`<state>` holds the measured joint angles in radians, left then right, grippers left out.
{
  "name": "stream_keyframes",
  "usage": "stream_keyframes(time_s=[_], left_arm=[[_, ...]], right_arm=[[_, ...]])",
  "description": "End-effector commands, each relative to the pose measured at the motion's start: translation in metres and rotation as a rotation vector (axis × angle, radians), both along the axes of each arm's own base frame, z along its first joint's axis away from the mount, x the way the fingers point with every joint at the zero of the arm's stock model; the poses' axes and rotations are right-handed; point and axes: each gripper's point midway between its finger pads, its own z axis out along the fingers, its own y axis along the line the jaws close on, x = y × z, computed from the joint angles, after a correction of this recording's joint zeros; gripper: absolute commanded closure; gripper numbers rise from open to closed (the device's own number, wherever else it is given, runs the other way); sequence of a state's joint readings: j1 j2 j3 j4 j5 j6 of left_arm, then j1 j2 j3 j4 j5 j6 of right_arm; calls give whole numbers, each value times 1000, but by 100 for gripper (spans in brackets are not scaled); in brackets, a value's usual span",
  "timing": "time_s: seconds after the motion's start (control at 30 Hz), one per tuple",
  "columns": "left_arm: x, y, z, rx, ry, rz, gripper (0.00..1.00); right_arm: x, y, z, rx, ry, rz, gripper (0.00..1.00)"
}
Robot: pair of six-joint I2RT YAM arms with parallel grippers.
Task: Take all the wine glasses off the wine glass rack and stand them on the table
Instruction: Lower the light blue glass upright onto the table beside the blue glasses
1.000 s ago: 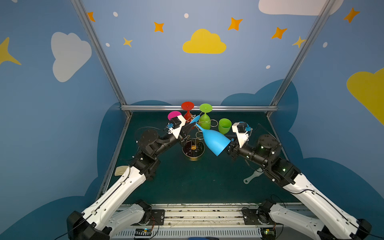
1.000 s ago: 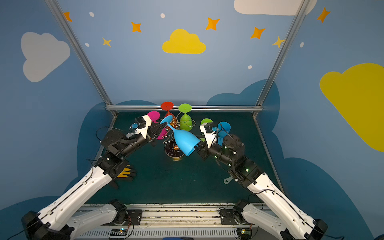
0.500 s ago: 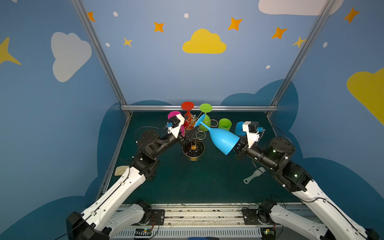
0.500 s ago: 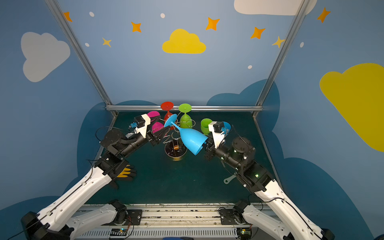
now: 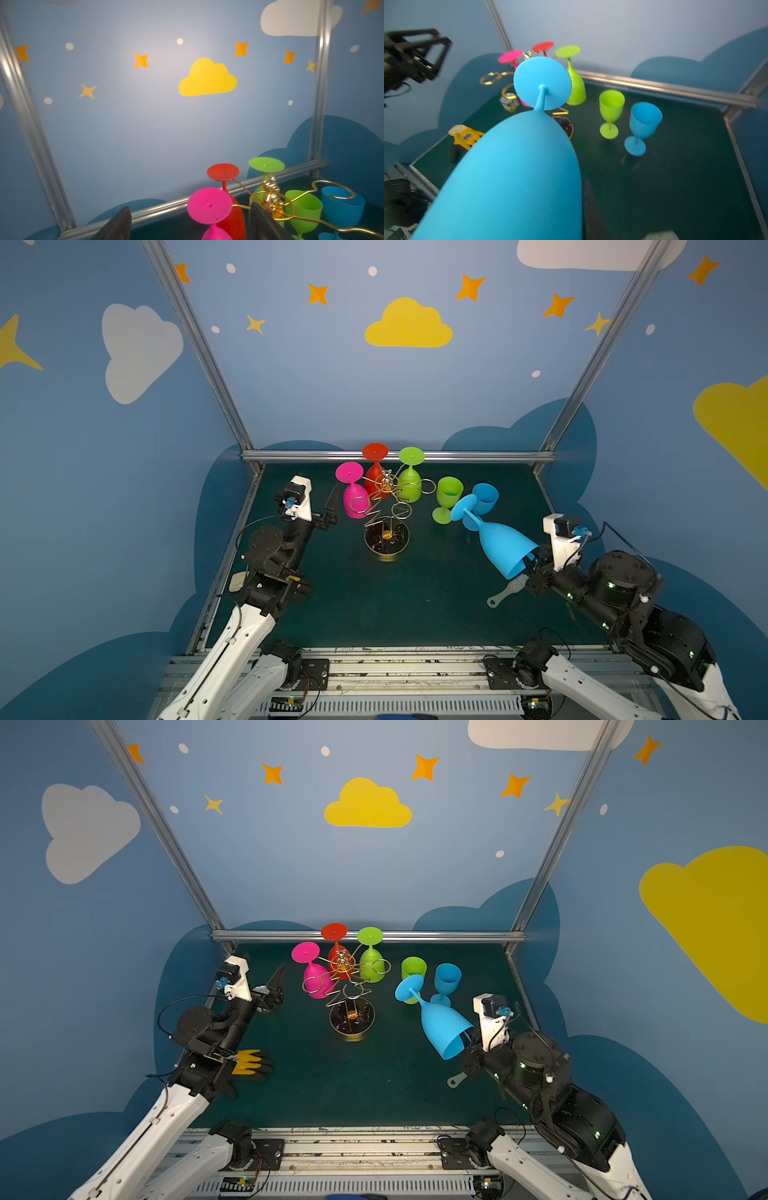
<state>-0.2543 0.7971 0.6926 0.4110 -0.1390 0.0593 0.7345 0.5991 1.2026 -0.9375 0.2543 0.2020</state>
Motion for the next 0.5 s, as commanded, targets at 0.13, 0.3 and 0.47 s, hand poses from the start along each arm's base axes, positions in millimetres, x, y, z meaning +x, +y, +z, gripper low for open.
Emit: stream_keyframes(time_s=[0.13,0.3,0.47], left_arm=[[10,52,-13,-242,41,86,13],[14,72,-24,-292,64,133,13],[10,81,-22,-284,54,167,13]], right_arm=[[9,-23,-77,-302,339,-156,100],[33,-20,-109,-424,508,-175,100],[58,-33,-127,-486,623,-221,100]])
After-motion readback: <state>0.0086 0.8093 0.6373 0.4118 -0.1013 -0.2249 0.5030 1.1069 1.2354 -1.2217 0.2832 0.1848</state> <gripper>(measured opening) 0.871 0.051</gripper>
